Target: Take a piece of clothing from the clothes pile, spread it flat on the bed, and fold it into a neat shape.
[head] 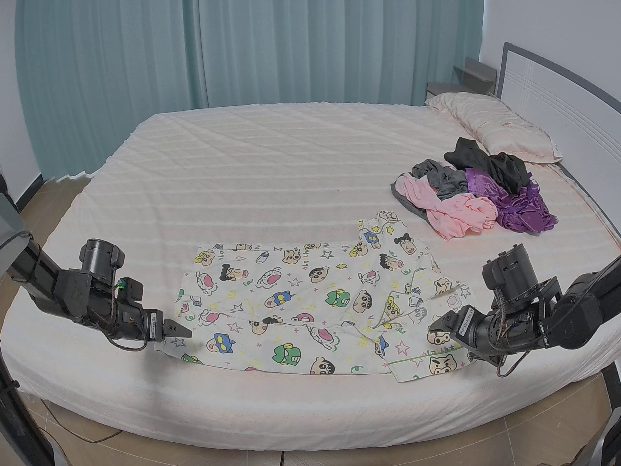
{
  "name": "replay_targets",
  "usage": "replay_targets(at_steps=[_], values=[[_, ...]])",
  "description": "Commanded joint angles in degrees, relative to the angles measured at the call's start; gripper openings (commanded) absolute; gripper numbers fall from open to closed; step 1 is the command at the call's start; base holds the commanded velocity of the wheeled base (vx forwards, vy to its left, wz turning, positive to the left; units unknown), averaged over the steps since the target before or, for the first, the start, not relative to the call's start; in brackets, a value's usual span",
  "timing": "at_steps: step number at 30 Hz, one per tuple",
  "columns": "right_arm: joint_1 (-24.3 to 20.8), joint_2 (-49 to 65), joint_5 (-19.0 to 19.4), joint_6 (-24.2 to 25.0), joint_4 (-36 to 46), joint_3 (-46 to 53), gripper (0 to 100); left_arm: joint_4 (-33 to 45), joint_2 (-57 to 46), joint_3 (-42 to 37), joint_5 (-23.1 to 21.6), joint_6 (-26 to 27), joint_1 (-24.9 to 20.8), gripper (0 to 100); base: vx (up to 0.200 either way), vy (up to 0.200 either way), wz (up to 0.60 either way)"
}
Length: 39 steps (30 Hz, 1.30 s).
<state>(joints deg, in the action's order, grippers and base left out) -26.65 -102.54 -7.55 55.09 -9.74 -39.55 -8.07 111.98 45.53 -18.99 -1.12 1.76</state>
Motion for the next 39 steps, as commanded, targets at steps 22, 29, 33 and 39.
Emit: replay_targets(at_steps=[22, 29, 33, 39], values=[[-0.3, -0.2, 0.1, 0.0, 0.0, 0.6, 100, 0.9, 0.6, -2.4, 4.1, 0.4, 1.7, 0, 0.0, 0.0, 0.0], [0.0, -0.2, 0.0, 0.0, 0.0, 0.6, 100, 0.8, -0.8, -5.7, 4.3, 0.5, 0.4, 0, 0.0, 0.0, 0.0], [0.3, -0.2, 0.0, 0.0, 0.0, 0.6, 100, 0.8, -1.2, -6.5, 4.4, 1.2, 0.4, 100, 0.0, 0.0, 0.0], [0.4, 0.1, -0.2, -0.1, 0.0, 0.7, 100, 0.6, -2.0, -7.7, 7.4, 4.2, 0.6, 100, 0.0, 0.0, 0.0]])
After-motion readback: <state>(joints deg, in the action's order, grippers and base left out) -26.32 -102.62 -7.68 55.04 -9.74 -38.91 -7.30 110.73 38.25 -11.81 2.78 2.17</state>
